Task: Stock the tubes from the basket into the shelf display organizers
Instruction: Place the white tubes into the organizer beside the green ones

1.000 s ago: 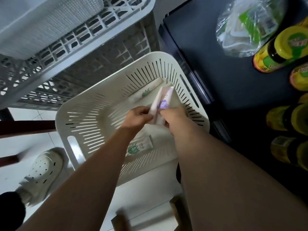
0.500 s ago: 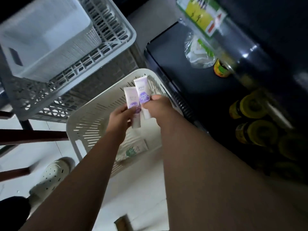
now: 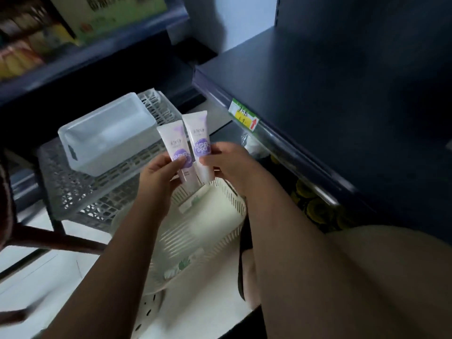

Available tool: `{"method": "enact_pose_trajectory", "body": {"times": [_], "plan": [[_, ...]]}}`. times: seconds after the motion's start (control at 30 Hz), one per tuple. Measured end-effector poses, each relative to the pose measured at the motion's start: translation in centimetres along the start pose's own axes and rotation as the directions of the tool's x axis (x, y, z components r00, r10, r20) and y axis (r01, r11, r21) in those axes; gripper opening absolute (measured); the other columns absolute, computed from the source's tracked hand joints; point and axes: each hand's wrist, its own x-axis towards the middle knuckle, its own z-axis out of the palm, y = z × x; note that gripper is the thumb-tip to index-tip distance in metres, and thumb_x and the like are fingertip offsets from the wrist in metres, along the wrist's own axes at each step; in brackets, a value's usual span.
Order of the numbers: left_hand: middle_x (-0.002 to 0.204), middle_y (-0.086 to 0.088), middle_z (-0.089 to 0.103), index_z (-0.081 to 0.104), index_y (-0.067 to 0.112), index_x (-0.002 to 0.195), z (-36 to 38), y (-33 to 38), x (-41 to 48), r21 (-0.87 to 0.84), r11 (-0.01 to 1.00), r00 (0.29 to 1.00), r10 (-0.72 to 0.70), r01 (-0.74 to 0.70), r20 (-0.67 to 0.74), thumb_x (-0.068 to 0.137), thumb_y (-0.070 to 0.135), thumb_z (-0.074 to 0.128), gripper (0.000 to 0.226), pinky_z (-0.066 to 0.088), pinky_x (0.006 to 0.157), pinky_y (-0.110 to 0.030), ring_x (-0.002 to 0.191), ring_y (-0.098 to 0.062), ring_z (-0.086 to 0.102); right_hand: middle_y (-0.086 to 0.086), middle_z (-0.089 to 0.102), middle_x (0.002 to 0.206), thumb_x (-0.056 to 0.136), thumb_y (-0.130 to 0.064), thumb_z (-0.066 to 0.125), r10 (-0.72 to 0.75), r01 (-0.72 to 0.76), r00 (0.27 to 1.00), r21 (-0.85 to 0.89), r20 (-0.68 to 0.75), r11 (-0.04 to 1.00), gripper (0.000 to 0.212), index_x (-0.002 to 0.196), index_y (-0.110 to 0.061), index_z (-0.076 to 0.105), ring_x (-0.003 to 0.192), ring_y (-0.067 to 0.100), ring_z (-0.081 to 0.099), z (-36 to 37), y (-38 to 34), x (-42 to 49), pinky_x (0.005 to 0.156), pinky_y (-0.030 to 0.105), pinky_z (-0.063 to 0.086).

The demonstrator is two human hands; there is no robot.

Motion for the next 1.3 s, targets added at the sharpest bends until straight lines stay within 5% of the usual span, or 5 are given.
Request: {"method": "enact_pose_trajectory", "body": {"times": [0.17, 0.4, 0.57, 1.13, 1.3], "plan": [[0.109, -0.018, 0.074, 0.072, 0.006, 0.112, 4.2, 4.6, -1.9, -0.03, 0.994, 0.988, 0.105, -0.102, 0.117, 0.094, 0.006, 0.063, 0.02, 0.055, 0.085, -0.045, 0.093, -0.032, 0.069, 0.008, 0.077, 0.096, 0.089, 0.002, 0.067, -0.24, 0.235, 0.965, -0.061, -0.105, 0.97, 0.018, 0.1, -0.011, 0.073, 0.084, 0.019, 0.074, -0.6, -7.3, -5.4, 0.071, 0.037, 0.063], [0.113, -0.023, 0.07, 0.067, -0.001, 0.117, 12.8, 9.7, -5.3, -0.076, 0.969, 0.919, 0.248, -0.236, 0.307, 0.092, 0.006, 0.067, 0.026, 0.059, 0.079, -0.041, 0.093, -0.029, 0.07, -0.003, 0.077, 0.088, 0.083, -0.012, 0.072, -0.508, 0.402, 0.738, -0.315, -0.444, 0.86, 0.013, 0.09, -0.023, 0.075, 0.09, 0.017, 0.074, -6.2, -12.9, -15.6, 0.086, 0.043, 0.059], [0.11, -0.015, 0.074, 0.069, 0.003, 0.117, 20.0, 11.4, -8.9, -0.086, 0.953, 0.833, 0.295, -0.29, 0.468, 0.091, 0.007, 0.07, 0.026, 0.06, 0.078, -0.04, 0.096, -0.027, 0.072, -0.006, 0.077, 0.094, 0.087, -0.006, 0.071, -0.528, 0.424, 0.613, -0.32, -0.588, 0.847, 0.021, 0.098, -0.023, 0.073, 0.09, 0.008, 0.073, -11.8, -13.4, -24.2, 0.079, 0.023, 0.057], [0.102, -0.036, 0.063, 0.062, -0.002, 0.106, 41.4, 8.5, -22.1, -0.215, 0.9, 0.506, 0.397, -0.38, 0.766, 0.084, 0.004, 0.073, 0.025, 0.056, 0.085, -0.052, 0.086, -0.03, 0.062, 0.0, 0.075, 0.102, 0.089, -0.005, 0.068, -0.499, 0.461, 0.058, -0.42, -0.865, 0.782, 0.025, 0.112, -0.013, 0.063, 0.095, 0.017, 0.072, -24.5, -9.7, -42.6, 0.076, 0.025, 0.056], [0.095, -0.015, 0.072, 0.056, 0.003, 0.112, 46.7, 10.0, -22.9, -0.282, 0.866, 0.347, 0.436, -0.414, 0.83, 0.085, -0.008, 0.065, 0.031, 0.057, 0.078, -0.044, 0.087, -0.026, 0.068, -0.001, 0.075, 0.1, 0.088, -0.011, 0.072, -0.504, 0.447, -0.023, -0.46, -0.863, 0.767, 0.025, 0.111, -0.009, 0.062, 0.089, 0.01, 0.073, -26.8, -11.0, -43.3, 0.076, 0.027, 0.06]]}}
